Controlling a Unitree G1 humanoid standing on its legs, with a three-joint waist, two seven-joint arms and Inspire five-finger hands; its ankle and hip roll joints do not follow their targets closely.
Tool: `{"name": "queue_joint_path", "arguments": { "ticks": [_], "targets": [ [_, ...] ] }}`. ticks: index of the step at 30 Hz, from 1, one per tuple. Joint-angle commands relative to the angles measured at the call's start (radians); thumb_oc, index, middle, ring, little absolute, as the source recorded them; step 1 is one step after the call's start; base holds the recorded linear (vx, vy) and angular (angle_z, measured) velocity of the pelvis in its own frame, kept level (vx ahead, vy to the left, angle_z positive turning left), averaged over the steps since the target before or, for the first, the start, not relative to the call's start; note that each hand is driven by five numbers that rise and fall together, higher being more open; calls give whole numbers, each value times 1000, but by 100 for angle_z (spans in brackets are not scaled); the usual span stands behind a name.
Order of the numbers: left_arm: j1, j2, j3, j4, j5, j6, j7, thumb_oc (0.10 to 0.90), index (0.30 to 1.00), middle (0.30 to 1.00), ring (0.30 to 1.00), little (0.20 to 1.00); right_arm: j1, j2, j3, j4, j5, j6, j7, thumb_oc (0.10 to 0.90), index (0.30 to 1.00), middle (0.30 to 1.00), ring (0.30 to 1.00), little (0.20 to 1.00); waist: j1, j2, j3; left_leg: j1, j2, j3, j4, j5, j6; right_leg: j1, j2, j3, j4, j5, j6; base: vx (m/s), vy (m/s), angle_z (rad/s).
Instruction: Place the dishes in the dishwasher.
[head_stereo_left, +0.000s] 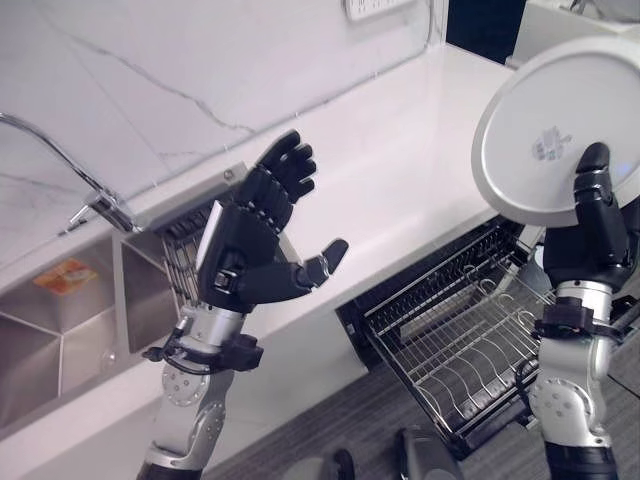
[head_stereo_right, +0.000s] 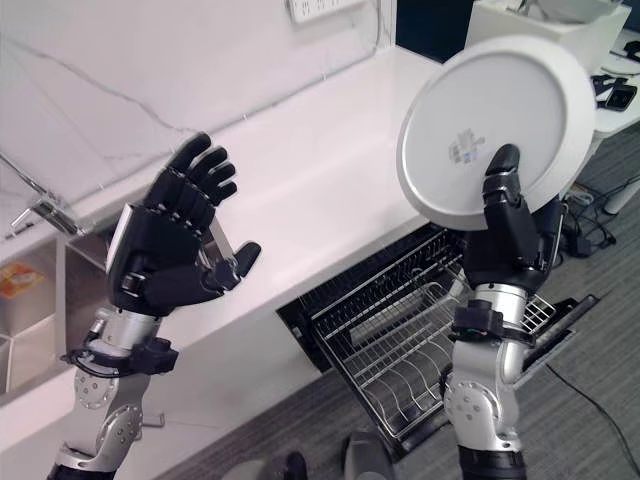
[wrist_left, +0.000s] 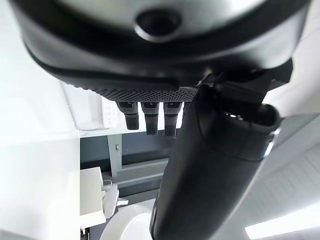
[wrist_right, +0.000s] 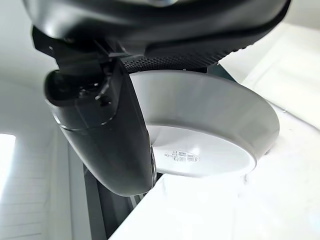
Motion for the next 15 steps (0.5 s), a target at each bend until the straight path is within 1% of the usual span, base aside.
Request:
{"name": "queue_joint_path", "arguments": {
  "ticks": [1,2,4,6,8,12,14,15],
  "targets": [
    [-88,75,58,-96,-12,-111,29,800,900,900,900,900,-70,30,-2,-172,-75,-88,73,400,300,300,300,300,19,-69,-88,23,-5,-24,8,-89,31,170,-32,-28,-192,-47,141,-5,195,-5],
    [-92,75,56,-95,-8,-109,30,800,900,900,900,900,-70,25,-3,-170,-73,-94,75,400,300,300,300,300,19,-69,-90,23,-10,-31,8,-93,35,170,-32,-25,-192,-48,143,28,263,3],
    [-90,71,58,-100,-1,-88,35,800,900,900,900,900,-71,20,-11,-172,-54,-100,64,400,300,300,300,300,21,-72,-98,27,-33,-49,8,-107,52,174,-33,-17,-192,-45,150,39,305,11],
    [-85,70,68,-104,-9,-81,24,800,900,900,900,900,-58,28,-20,-182,-51,-99,64,400,300,300,300,300,21,-74,-98,30,-40,-45,8,-113,62,172,-44,-21,-192,-35,160,20,220,5],
    [-75,80,87,-117,-31,-67,-2,800,900,900,900,900,-45,45,-27,-193,-68,-97,42,400,300,300,300,300,20,-77,-90,36,-54,-41,8,-125,81,163,-63,-32,-192,-11,180,38,253,1],
    [-55,93,96,-125,-30,-58,-6,800,900,900,900,900,-38,61,-27,-187,-73,-92,12,400,300,300,300,300,17,-78,-86,40,-61,-43,8,-131,92,146,-57,-5,-192,9,192,27,169,-7],
    [-53,99,95,-124,-27,-63,1,800,900,900,900,900,-40,63,-25,-183,-67,-96,8,400,300,300,300,300,22,-80,-84,40,-57,-36,8,-133,95,140,-67,-23,-192,20,201,-25,52,-32],
    [-56,104,92,-126,-17,-72,14,800,900,900,900,900,-42,65,-19,-182,-70,-115,17,400,300,300,300,300,30,-79,-84,37,-48,-24,8,-134,99,144,-83,-60,-192,29,207,-61,-4,-34]
  ]
}}
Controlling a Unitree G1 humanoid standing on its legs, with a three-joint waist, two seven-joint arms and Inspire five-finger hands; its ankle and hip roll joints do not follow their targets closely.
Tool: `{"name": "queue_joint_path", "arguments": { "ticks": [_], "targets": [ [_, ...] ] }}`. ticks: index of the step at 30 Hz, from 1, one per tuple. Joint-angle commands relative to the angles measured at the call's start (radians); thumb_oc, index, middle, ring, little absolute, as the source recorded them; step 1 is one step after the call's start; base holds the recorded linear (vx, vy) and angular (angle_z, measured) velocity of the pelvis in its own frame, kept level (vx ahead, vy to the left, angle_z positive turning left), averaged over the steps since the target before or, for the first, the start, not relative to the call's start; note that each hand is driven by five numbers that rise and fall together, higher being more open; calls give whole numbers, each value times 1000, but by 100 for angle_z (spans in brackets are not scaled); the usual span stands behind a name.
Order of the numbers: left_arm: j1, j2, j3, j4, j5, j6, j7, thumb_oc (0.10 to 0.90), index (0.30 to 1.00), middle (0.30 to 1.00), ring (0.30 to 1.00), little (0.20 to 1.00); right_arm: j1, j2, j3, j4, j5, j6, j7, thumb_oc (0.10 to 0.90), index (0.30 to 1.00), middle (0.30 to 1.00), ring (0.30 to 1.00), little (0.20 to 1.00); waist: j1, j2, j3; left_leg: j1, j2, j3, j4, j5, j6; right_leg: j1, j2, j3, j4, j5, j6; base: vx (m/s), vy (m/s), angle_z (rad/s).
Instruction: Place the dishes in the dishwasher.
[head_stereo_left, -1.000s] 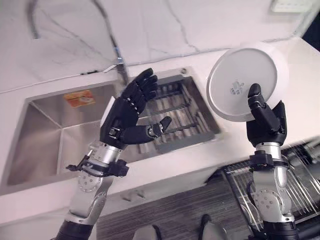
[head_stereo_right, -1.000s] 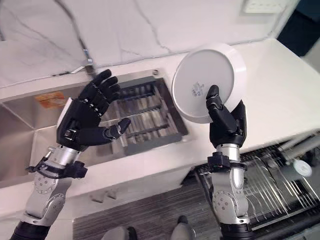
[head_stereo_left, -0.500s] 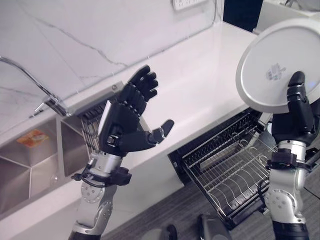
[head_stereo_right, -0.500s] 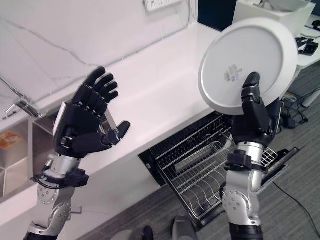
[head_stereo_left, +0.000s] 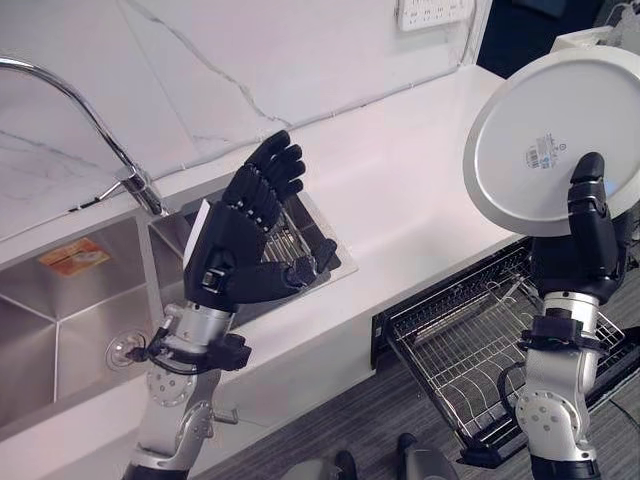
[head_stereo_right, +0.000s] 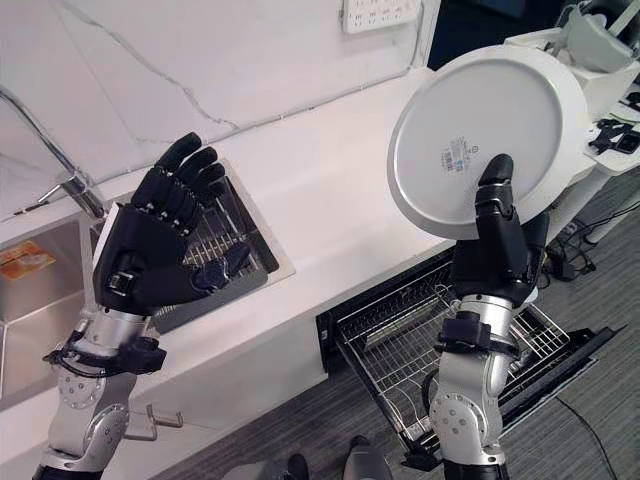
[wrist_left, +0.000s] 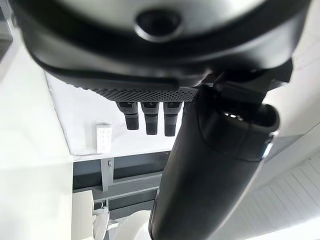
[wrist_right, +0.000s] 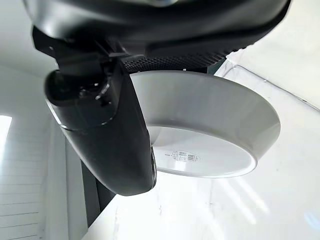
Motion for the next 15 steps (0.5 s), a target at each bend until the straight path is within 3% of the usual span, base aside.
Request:
{"name": "queue_joint_path", "arguments": {
  "ticks": [1,4,7,15],
  "targets": [
    [-58,53,41,-127,-7,-87,22,800,900,900,900,900,-83,-11,-27,-112,-69,-137,40,400,300,300,300,300,8,-13,-71,5,36,-71,41,-152,-3,76,-18,-113,-7,-86,85,-69,-19,-37],
    [-90,57,9,-118,22,-94,60,800,900,900,900,900,-97,-31,-7,-105,-115,-188,7,400,300,300,300,300,15,-13,-75,-9,48,-59,41,-148,0,93,-27,-143,-7,-104,77,-79,-106,-41],
    [-112,62,-9,-109,40,-95,94,800,900,900,900,900,-120,-42,12,-84,-137,-200,-16,400,300,300,300,300,33,-26,-81,-19,59,-23,41,-154,-16,79,-72,-187,-7,-111,89,-78,-267,-36],
    [-98,63,1,-108,16,-94,70,800,900,900,900,900,-110,-63,-16,-75,-158,-201,-63,400,300,300,300,300,9,-26,-92,-18,123,34,41,-145,-60,81,-33,-176,-7,-151,57,-26,-267,-26]
  ]
}}
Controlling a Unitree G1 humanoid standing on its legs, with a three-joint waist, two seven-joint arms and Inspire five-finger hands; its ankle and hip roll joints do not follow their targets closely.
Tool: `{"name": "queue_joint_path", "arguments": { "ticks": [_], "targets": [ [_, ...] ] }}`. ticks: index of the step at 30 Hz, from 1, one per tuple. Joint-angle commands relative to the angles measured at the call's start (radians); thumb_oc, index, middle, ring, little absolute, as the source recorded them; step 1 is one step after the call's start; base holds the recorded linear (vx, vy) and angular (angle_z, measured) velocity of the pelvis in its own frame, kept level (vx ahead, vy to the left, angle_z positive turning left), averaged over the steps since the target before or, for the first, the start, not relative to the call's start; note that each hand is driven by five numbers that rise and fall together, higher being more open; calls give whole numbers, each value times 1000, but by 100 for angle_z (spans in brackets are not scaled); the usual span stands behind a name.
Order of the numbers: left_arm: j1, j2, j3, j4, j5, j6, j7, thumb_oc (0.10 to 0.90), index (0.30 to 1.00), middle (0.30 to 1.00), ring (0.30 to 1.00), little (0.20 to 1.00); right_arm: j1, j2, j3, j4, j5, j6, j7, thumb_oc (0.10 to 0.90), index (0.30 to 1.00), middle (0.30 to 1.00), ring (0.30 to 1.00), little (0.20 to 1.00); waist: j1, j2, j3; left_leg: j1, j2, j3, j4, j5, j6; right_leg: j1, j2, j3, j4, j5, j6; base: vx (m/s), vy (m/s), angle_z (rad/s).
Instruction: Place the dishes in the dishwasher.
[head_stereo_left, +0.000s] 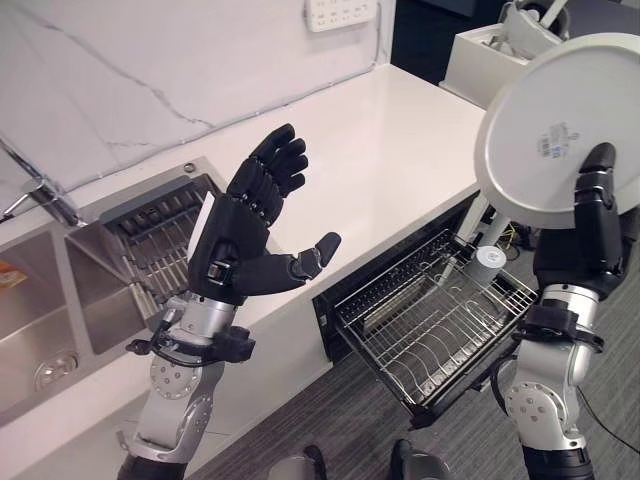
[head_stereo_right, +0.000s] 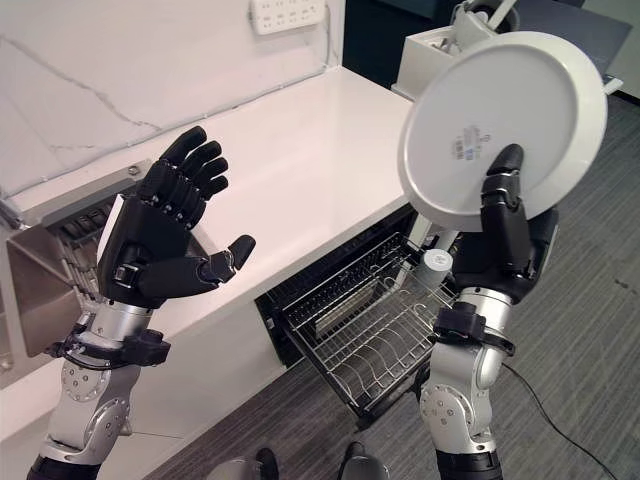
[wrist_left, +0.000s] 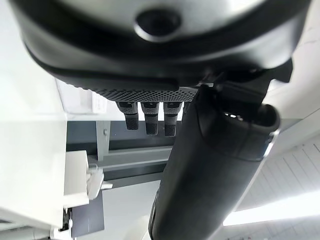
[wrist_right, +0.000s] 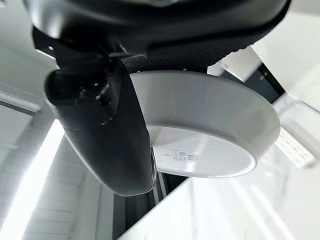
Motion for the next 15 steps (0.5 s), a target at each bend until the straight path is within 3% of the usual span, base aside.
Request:
{"name": "queue_joint_path", "arguments": {
  "ticks": [1,10,13,15],
  "targets": [
    [-55,40,41,-105,-3,-97,0,800,900,900,900,900,-67,-50,-46,-103,-100,-80,23,400,300,300,300,300,2,1,-86,45,-63,-56,11,-175,48,69,1,14,-26,-113,75,-14,-181,-10],
    [-70,38,18,-106,19,-98,25,800,900,900,900,900,-52,-63,-59,-104,-117,-29,-30,400,300,300,300,300,-23,12,-87,25,-17,-70,11,-141,5,77,51,30,-26,-144,36,-29,-144,-6],
    [-70,28,7,-103,43,-98,44,800,900,900,900,900,-52,-65,-53,-91,-105,27,-37,400,300,300,300,300,-23,8,-83,27,5,-68,11,-109,-19,80,64,29,-26,-153,20,-13,-104,3],
    [-57,14,13,-105,37,-104,32,800,900,900,900,900,-43,-78,-70,-93,-121,66,-82,400,300,300,300,300,-17,-8,-73,51,-30,-36,11,-89,-17,85,43,27,-26,-146,16,30,-34,7]
  ]
}}
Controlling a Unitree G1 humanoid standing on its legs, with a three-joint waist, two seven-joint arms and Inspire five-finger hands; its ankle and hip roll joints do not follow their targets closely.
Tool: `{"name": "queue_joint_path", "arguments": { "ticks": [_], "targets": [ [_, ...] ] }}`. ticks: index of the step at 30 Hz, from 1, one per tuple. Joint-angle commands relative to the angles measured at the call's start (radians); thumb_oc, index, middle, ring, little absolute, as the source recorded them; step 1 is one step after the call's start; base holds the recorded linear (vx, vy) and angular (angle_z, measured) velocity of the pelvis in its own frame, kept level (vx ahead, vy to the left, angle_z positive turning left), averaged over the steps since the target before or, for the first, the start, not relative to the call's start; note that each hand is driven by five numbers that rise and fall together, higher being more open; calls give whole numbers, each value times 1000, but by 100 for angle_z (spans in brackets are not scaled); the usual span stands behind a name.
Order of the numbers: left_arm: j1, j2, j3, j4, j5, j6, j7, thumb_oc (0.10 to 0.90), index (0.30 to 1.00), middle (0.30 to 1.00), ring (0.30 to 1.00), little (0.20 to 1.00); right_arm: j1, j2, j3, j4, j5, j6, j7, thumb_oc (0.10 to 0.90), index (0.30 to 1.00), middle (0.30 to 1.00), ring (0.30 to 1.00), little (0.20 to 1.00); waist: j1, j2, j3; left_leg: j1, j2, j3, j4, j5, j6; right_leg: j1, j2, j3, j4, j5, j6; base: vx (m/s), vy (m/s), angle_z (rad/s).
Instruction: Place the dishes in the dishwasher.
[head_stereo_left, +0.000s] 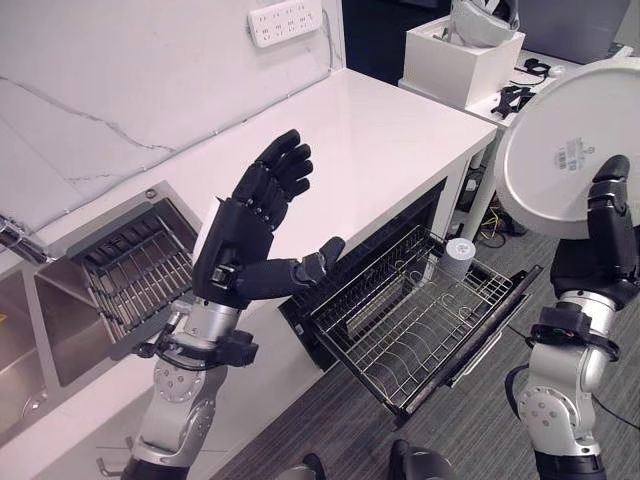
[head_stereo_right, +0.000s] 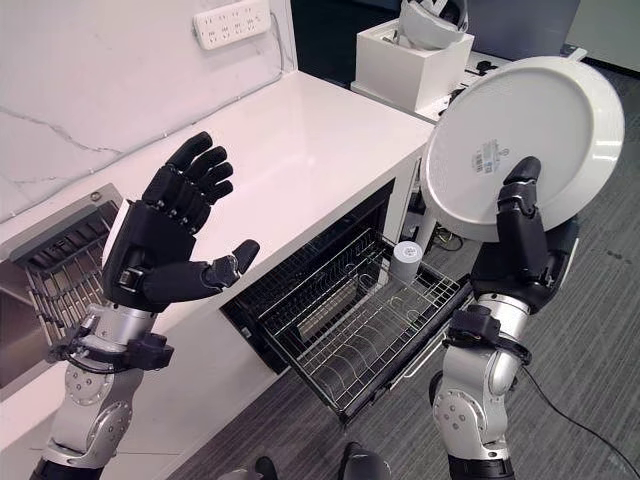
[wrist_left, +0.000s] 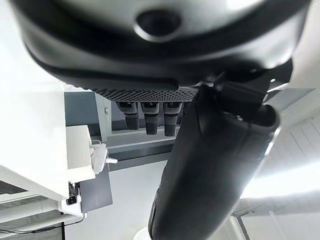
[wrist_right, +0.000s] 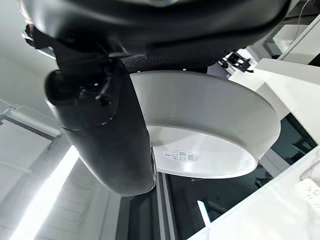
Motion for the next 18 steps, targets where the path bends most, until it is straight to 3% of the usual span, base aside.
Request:
{"name": "queue_joint_path", "arguments": {
  "ticks": [1,3,5,7,11,13,16,18],
  "targets": [
    [-60,21,43,-104,-7,-105,5,800,900,900,900,900,-67,-56,-55,-103,-95,-6,3,400,300,300,300,300,18,-72,-32,43,-96,0,65,-152,55,116,-28,7,-78,-99,66,24,16,11],
    [-43,7,70,-115,-21,-110,-30,800,900,900,900,900,-56,-44,-60,-118,-119,-3,29,400,300,300,300,300,24,-77,-23,47,-142,33,65,-178,88,122,-49,-15,-78,-84,81,-3,102,28],
    [-32,5,85,-120,-20,-116,-48,800,900,900,900,900,-57,-36,-48,-132,-150,-5,19,400,300,300,300,300,17,-62,-16,56,-128,42,65,-194,98,129,-39,-26,-78,-85,86,17,186,27],
    [-35,34,83,-122,16,-121,-5,800,900,900,900,900,-61,-19,-19,-131,-165,-4,0,400,300,300,300,300,13,-41,-24,49,-135,4,65,-209,118,115,-23,-21,-78,-73,98,62,291,5],
    [-58,55,68,-129,34,-109,36,800,900,900,900,900,-59,-20,-21,-124,-179,-34,-35,400,300,300,300,300,12,-41,-33,50,-160,-23,65,-225,132,116,-20,-18,-78,-69,105,104,226,1],
    [-75,58,43,-127,50,-89,64,800,900,900,900,900,-69,-23,-18,-120,-177,-45,-66,400,300,300,300,300,10,-41,-38,43,-174,-66,65,-233,142,112,4,12,-78,-68,105,132,221,3],
    [-117,56,4,-128,62,-69,49,800,900,900,900,900,-57,-39,-38,-135,-197,-58,-88,400,300,300,300,300,-24,-42,-36,40,-187,-135,65,-229,158,113,68,151,-78,-69,100,118,108,38],
    [-139,51,-9,-130,64,-57,34,800,900,900,900,900,-44,-50,-54,-139,-221,-52,-79,400,300,300,300,300,-29,-45,-37,34,-194,-157,65,-226,165,114,55,172,-78,-60,108,33,-47,117]
  ]
}}
